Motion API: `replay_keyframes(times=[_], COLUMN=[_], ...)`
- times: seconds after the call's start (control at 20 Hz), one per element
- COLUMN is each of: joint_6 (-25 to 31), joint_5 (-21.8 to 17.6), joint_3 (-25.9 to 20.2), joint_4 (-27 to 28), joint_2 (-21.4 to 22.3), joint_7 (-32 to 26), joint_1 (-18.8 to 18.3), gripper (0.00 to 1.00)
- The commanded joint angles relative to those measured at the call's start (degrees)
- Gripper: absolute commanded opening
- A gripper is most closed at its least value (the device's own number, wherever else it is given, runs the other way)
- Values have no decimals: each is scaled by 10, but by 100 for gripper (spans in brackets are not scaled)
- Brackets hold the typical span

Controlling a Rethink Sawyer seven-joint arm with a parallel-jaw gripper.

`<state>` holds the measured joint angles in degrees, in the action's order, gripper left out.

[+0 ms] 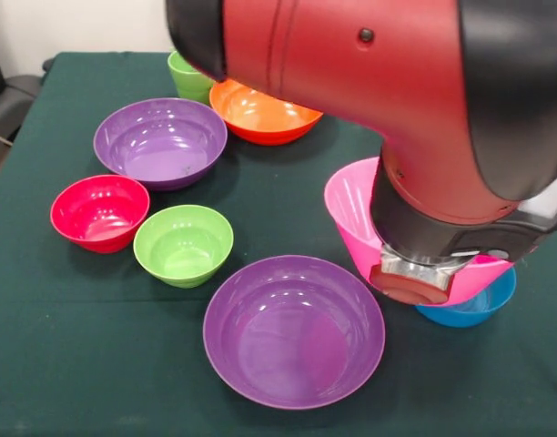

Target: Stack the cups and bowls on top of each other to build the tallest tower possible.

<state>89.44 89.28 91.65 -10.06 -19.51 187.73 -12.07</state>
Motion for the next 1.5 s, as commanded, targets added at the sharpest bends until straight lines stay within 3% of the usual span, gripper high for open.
replay_keyframes(times=[0.05, 0.8, 1.15, 1.5], joint_6=[39, 48, 48, 45], joint_5=[97, 262, 285, 271], joint_3=[104, 259, 288, 277], joint_4=[62, 70, 62, 48], joint_2=[4, 7, 5, -3], joint_7=[92, 120, 110, 99], joint_1=[-21, -34, -35, -30], gripper=[0, 0, 0, 0])
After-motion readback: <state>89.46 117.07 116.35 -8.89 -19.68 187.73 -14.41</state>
